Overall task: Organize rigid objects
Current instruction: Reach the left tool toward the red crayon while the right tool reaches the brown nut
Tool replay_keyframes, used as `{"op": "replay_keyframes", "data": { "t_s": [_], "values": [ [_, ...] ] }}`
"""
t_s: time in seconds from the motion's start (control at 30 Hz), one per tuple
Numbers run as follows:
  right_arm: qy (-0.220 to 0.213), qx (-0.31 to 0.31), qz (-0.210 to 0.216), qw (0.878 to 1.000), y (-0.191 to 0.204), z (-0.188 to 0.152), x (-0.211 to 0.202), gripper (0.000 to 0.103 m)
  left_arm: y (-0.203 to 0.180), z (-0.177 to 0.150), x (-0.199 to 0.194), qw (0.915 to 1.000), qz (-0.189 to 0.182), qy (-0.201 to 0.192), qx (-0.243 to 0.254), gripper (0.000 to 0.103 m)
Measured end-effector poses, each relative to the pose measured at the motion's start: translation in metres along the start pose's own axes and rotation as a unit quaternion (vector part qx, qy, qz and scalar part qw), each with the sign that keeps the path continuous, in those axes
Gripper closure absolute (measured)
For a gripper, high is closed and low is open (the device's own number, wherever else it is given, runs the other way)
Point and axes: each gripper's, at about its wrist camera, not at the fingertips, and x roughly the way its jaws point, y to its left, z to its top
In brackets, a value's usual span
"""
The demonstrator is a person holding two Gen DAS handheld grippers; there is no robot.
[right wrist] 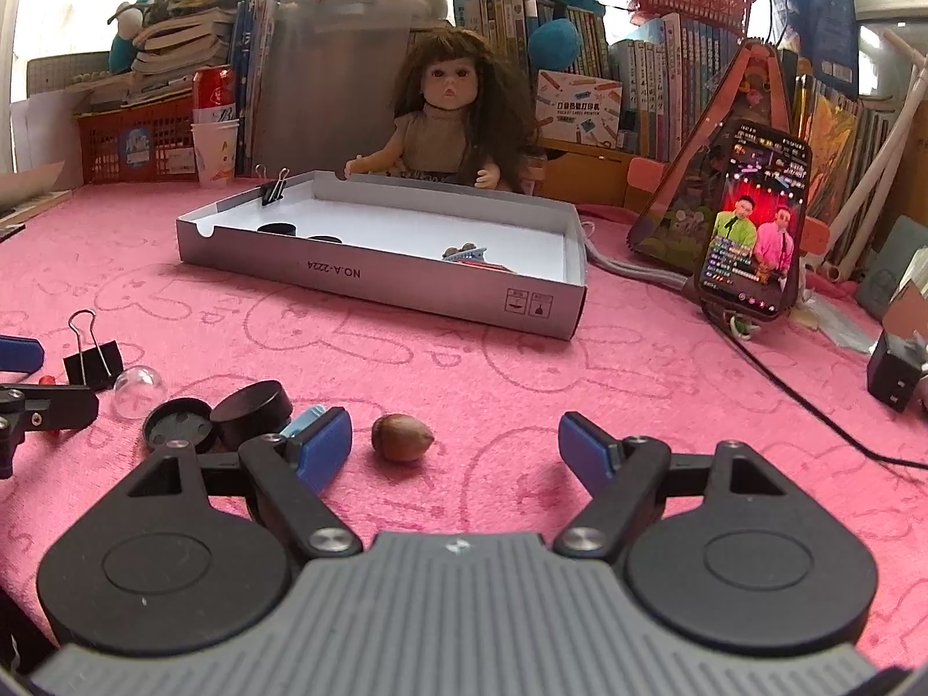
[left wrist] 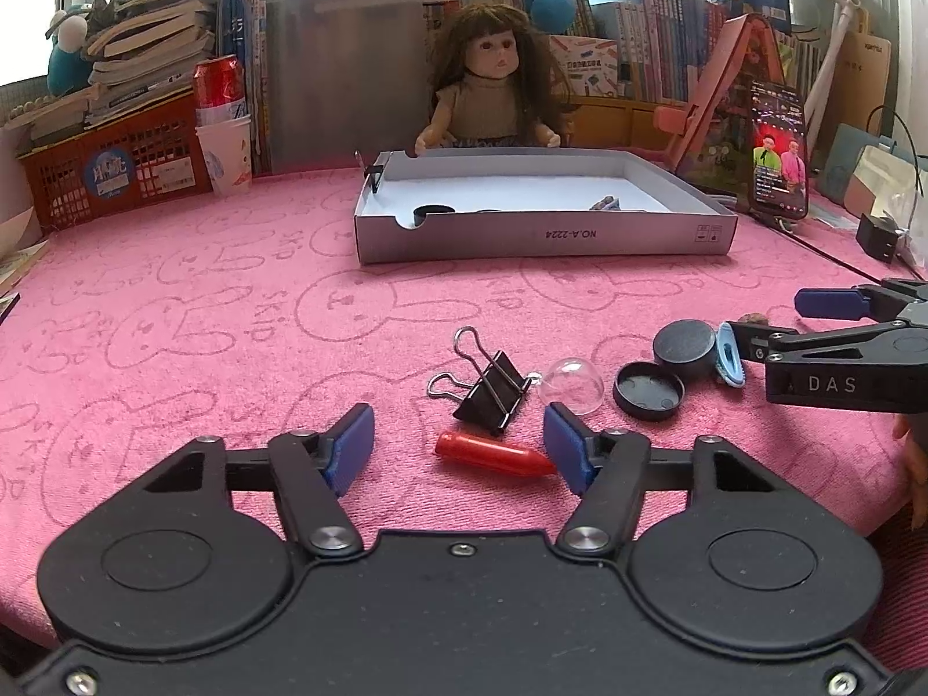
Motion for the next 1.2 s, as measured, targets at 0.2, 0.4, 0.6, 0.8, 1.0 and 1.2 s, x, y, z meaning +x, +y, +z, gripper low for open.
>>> {"op": "replay_keyframes", "data": {
  "t_s": [0.2, 0.4, 0.6, 0.8, 1.0, 1.2],
  "values": [
    [0.0, 0.001, 0.005, 1.0, 0.003, -0.001, -0.001, 0.016, -0.005, 0.0, -0.002, 0.9999, -0.005, -0.005, 0.013, 0.058],
    [0.002, 0.005, 0.01, 1.0, 0.004, -0.002, -0.002, 0.019, -0.009, -0.002, -0.005, 0.9998, -0.009, -0.006, 0.019, 0.066],
    [0.001, 0.004, 0.018, 1.0, 0.009, -0.003, -0.005, 0.031, -0.014, -0.004, -0.008, 0.9996, -0.012, -0.008, 0.026, 0.078],
    [-0.005, 0.0, 0.03, 1.0, 0.016, -0.004, -0.008, 0.055, -0.021, -0.007, -0.011, 0.9991, -0.013, -0.011, 0.039, 0.086],
    [-0.006, 0.0, 0.03, 1.0, 0.017, -0.003, -0.009, 0.056, -0.02, -0.008, -0.02, 0.9985, -0.022, -0.018, 0.046, 0.067],
    [-0.005, -0.005, 0.033, 0.999, 0.017, -0.003, -0.01, 0.056, -0.015, -0.009, -0.03, 0.9922, -0.073, -0.02, 0.099, 0.057]
  ]
}}
